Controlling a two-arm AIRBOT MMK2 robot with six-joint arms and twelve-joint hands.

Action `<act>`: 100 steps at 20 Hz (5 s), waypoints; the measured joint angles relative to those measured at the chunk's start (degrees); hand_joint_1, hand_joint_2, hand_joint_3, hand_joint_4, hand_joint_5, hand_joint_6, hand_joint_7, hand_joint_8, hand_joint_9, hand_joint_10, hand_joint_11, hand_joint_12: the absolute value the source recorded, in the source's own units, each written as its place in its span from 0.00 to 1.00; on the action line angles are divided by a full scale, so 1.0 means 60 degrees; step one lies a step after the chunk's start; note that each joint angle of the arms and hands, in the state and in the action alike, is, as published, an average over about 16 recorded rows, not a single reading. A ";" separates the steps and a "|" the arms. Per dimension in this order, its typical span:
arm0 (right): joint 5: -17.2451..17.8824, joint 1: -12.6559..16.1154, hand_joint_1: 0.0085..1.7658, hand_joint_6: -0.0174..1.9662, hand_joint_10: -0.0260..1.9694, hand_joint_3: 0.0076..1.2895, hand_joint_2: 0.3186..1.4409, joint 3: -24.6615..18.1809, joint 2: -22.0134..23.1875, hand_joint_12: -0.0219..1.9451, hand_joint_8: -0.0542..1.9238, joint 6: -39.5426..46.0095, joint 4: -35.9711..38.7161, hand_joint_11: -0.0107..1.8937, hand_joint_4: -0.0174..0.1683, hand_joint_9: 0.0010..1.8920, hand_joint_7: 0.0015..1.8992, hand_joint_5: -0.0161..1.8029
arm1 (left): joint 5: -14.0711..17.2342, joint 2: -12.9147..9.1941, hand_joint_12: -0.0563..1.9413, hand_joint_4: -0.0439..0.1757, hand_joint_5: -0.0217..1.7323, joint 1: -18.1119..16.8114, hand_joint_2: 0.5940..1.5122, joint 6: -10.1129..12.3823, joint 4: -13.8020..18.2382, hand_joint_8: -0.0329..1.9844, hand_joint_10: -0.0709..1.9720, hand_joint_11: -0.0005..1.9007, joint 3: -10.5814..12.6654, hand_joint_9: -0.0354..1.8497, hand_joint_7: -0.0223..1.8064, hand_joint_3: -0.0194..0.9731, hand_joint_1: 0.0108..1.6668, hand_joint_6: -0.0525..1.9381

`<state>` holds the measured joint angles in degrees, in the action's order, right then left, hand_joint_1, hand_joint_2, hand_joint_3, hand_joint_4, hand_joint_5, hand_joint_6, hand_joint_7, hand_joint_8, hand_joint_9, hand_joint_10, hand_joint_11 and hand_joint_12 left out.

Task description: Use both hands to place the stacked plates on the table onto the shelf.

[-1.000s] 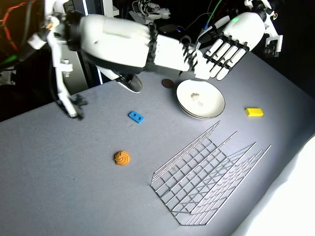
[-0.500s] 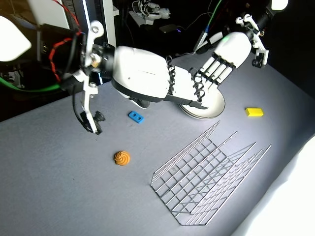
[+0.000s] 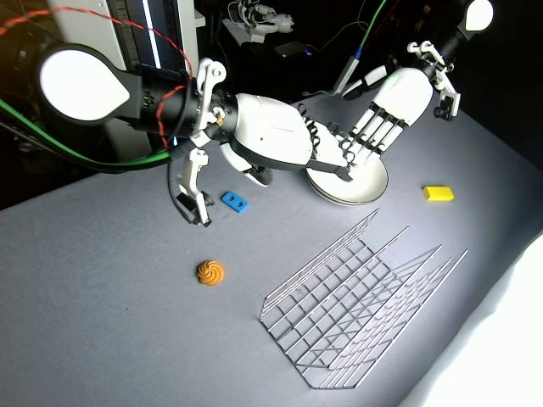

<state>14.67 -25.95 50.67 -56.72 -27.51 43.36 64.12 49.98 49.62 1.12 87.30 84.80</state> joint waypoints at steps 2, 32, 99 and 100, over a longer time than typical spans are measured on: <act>0.0002 -0.0059 0.75 0.02 0.02 0.01 0.63 0.0006 -0.0105 0.23 0.03 -0.0025 0.0075 0.02 0.08 0.02 0.03 0.07 | -0.0038 0.0033 0.02 0.19 0.02 0.0150 0.55 -0.0055 -0.0032 0.01 0.04 0.01 0.0036 0.03 0.02 0.04 0.00 0.02; -0.0162 -0.0576 0.68 0.02 0.03 0.01 0.58 0.0094 -0.0852 0.31 0.03 -0.0656 0.0097 0.02 0.08 0.07 0.11 0.15 | -0.0890 0.0576 0.03 0.17 0.01 0.0561 0.56 -0.0509 -0.0247 0.01 0.04 0.01 -0.0237 0.03 0.01 0.04 0.00 0.02; -0.0805 0.0487 0.71 0.46 0.31 0.00 0.57 0.0637 -0.2124 0.59 0.45 -0.2424 -0.1019 0.42 0.11 0.60 0.54 0.52 | -0.1061 -0.1660 0.03 0.20 0.04 -0.2553 0.53 0.2220 0.1400 0.02 0.04 0.01 -0.0964 0.03 0.03 0.04 0.00 0.04; -0.0848 0.0573 0.71 0.46 0.32 0.00 0.57 0.0564 -0.2014 0.59 0.45 -0.2424 -0.1164 0.42 0.11 0.60 0.55 0.52 | -0.1080 -0.1705 0.03 0.20 0.04 -0.2574 0.53 0.2272 0.1472 0.02 0.04 0.01 -0.0951 0.03 0.03 0.04 0.00 0.04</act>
<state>9.58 -22.51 54.06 -68.81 -42.06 36.37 57.64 39.75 34.18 14.75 96.13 79.10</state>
